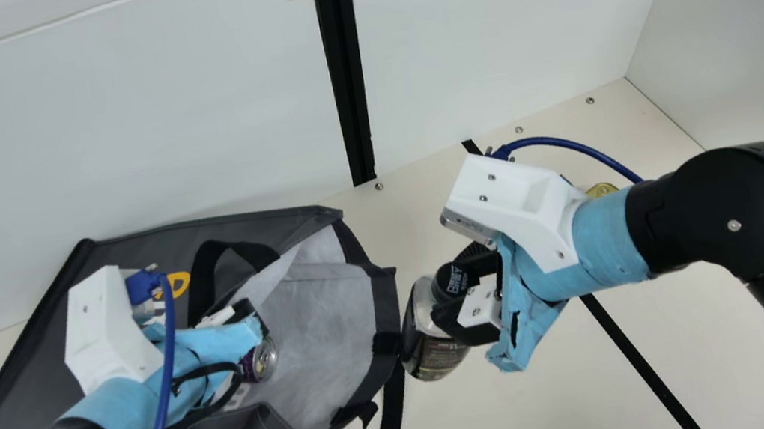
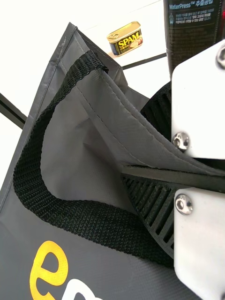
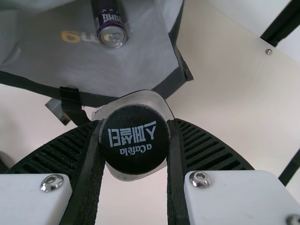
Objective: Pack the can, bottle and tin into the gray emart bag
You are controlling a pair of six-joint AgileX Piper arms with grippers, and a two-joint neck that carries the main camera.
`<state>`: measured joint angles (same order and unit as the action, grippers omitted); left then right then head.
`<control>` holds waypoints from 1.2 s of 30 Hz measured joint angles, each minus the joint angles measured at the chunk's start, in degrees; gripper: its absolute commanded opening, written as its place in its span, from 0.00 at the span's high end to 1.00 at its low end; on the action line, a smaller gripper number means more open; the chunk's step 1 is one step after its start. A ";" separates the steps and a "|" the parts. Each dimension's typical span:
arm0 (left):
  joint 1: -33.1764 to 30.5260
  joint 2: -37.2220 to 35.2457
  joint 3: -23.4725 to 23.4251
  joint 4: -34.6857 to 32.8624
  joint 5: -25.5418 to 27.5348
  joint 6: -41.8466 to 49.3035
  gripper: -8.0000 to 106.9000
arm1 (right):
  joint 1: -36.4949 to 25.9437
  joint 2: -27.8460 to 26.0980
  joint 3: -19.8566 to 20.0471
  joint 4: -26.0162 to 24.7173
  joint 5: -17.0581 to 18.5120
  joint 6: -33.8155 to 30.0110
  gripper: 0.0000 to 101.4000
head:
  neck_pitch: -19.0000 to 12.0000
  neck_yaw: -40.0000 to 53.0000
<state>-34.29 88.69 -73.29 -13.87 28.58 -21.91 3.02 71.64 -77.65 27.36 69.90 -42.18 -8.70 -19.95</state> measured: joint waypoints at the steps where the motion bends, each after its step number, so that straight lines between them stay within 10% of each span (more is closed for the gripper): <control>1: 0.00 0.00 0.00 0.00 0.00 0.00 0.84 | -0.12 0.01 0.00 0.42 0.00 -0.18 1.00 | 0.00 0.09; 36: 0.00 0.00 0.00 0.00 0.00 0.00 0.84 | 3.98 0.03 10.78 17.18 -19.86 -12.74 1.00 | 0.00 0.00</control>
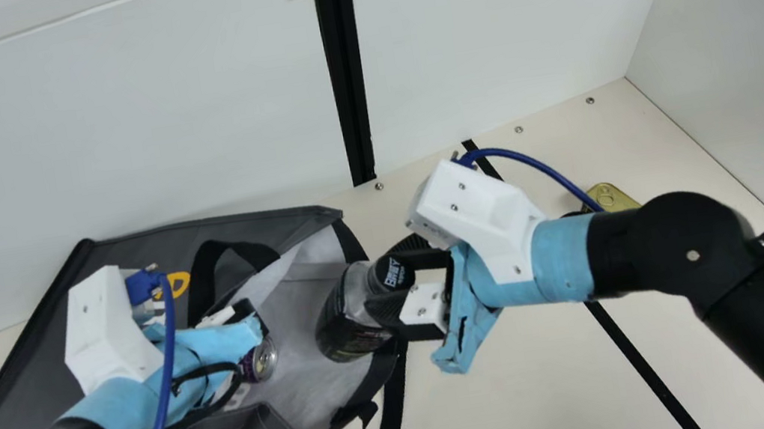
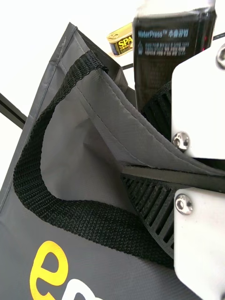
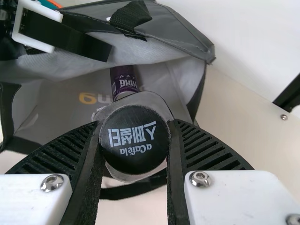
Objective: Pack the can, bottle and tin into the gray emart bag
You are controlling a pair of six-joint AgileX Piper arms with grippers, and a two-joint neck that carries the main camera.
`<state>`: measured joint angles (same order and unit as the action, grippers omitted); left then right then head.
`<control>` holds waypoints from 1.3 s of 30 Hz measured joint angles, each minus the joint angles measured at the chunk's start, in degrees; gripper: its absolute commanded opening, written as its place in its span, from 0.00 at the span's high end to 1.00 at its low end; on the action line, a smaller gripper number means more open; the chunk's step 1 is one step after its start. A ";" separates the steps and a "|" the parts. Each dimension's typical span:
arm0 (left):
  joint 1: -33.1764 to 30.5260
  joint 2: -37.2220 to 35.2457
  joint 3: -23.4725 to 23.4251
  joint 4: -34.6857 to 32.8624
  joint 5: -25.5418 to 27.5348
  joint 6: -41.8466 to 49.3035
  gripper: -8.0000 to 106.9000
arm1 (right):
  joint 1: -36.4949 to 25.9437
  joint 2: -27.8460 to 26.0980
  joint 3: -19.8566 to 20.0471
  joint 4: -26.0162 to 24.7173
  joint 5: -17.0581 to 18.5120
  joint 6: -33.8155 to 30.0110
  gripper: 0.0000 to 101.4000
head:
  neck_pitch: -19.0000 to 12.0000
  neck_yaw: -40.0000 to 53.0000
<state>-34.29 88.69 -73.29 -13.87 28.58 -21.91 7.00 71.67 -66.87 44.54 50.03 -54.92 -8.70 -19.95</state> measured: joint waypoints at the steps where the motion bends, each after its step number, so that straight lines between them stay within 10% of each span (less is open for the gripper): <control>1: 0.00 0.00 0.00 0.00 0.00 0.00 0.84 | 0.47 0.19 0.25 0.37 -0.62 -0.13 1.00 | 0.00 0.00; 39: 0.00 0.00 0.00 0.00 0.00 0.00 0.84 | 9.23 12.19 4.89 19.52 -14.71 -20.58 1.00 | 0.09 0.00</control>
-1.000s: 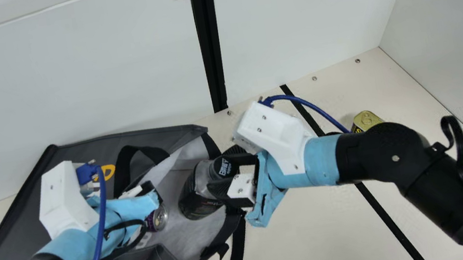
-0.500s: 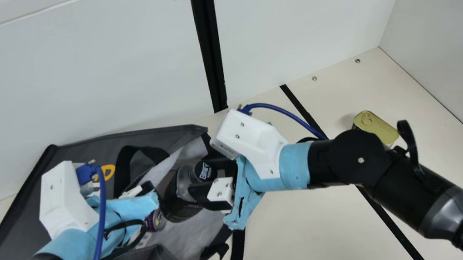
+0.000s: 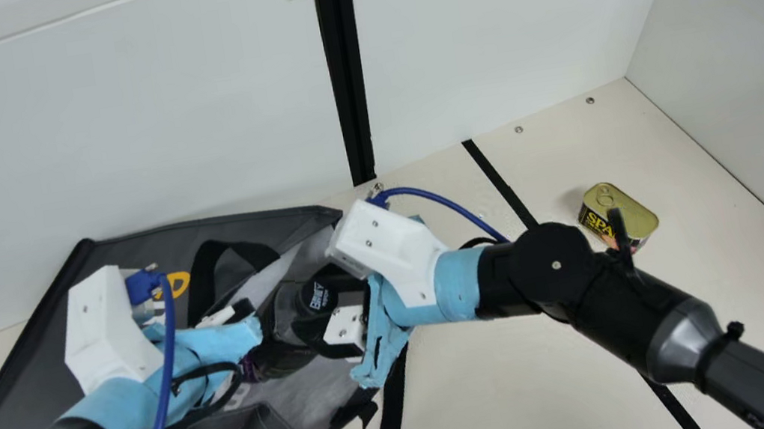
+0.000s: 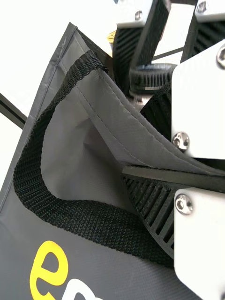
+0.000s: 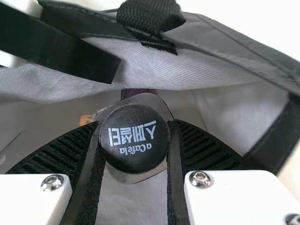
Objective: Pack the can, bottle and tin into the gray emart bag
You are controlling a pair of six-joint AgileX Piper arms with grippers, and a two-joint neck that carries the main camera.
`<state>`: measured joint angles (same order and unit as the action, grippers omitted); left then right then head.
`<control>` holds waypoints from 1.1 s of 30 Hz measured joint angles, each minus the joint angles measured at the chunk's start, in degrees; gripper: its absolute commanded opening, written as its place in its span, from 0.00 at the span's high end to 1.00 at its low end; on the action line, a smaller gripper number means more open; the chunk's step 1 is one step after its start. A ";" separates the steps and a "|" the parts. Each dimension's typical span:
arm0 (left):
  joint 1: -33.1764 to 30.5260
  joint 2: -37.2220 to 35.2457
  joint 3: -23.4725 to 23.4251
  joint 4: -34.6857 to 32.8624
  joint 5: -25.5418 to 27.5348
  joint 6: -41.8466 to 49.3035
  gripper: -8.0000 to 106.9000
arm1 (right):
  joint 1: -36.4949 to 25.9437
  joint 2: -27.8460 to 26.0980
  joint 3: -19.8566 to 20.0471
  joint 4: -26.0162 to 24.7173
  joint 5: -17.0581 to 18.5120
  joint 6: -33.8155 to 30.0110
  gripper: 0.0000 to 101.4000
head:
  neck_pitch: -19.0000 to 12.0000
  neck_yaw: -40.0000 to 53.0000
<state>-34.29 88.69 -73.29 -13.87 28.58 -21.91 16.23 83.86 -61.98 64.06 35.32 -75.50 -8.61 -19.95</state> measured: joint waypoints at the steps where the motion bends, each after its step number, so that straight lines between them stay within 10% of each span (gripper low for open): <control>1: 0.00 0.00 0.00 0.00 0.00 0.00 0.84 | 0.12 0.40 0.08 0.74 -0.06 -0.73 1.00 | -0.09 0.00; 25: 0.00 0.00 0.00 0.00 0.00 0.00 0.84 | 1.44 10.31 -2.53 11.14 -1.96 -13.70 1.00 | -0.09 0.00; 33: 0.00 0.00 0.00 0.00 0.00 0.00 0.84 | 1.92 11.66 -3.41 11.48 -2.15 -14.84 0.74 | -0.09 0.00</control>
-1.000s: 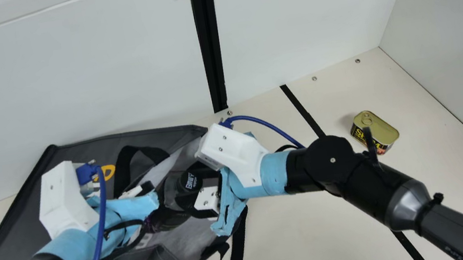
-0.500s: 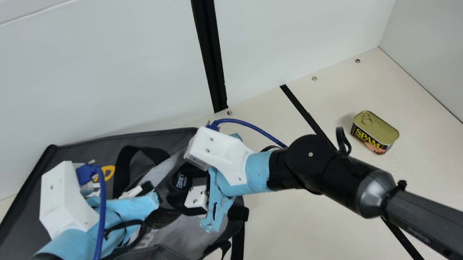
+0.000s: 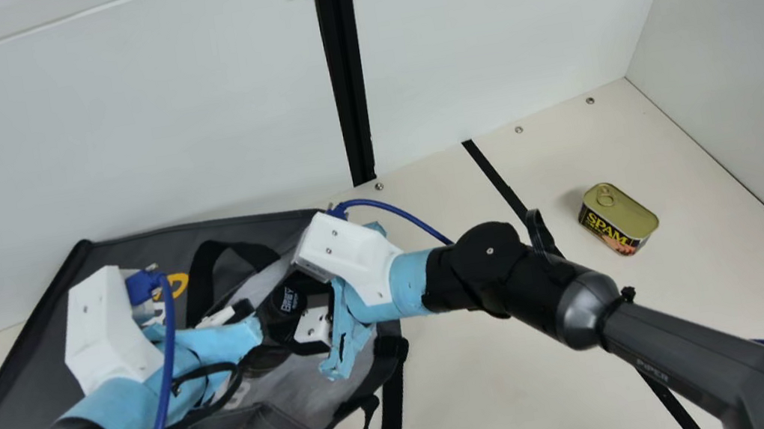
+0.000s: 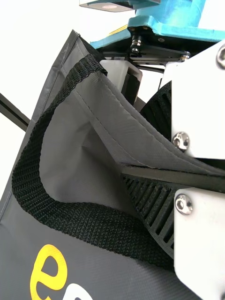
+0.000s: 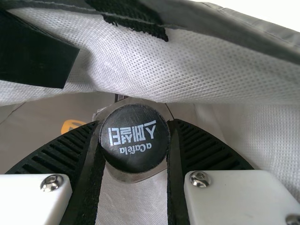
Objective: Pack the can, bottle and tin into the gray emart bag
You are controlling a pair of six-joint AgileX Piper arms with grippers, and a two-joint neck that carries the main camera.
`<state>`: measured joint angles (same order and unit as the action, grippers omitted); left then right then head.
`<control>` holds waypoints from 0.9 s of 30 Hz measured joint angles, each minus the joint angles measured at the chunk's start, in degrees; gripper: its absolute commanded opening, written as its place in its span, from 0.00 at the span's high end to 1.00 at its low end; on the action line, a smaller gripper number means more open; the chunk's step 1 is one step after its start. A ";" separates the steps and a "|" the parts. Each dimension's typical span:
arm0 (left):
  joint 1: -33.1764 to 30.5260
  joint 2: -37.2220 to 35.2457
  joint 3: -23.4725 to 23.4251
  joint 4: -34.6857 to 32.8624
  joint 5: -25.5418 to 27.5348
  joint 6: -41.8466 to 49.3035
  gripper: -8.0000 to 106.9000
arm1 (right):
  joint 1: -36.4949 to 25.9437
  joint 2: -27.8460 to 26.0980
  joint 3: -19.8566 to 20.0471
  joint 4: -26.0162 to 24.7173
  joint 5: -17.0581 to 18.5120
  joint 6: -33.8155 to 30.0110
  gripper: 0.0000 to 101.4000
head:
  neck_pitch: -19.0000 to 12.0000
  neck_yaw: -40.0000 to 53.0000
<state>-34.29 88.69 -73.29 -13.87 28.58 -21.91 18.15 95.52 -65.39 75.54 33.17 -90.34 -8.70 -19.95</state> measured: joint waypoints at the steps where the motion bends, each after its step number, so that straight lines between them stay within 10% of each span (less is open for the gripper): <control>1: 0.00 0.00 0.00 0.00 0.00 0.00 0.84 | 0.00 0.14 -0.19 0.00 0.00 0.00 0.70 | 0.00 0.00; 19: 0.00 0.00 0.00 0.00 0.00 0.00 0.84 | 0.21 -0.49 -0.40 -2.56 0.74 1.56 0.11 | 0.00 0.00; 27: 0.00 0.00 0.00 0.00 0.00 0.00 0.84 | -0.56 -2.54 0.56 -4.09 1.75 2.75 0.10 | 0.00 0.00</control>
<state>-34.29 88.69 -73.29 -13.87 28.58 -21.91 17.59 92.98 -64.83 71.45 34.92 -87.59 -8.70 -19.95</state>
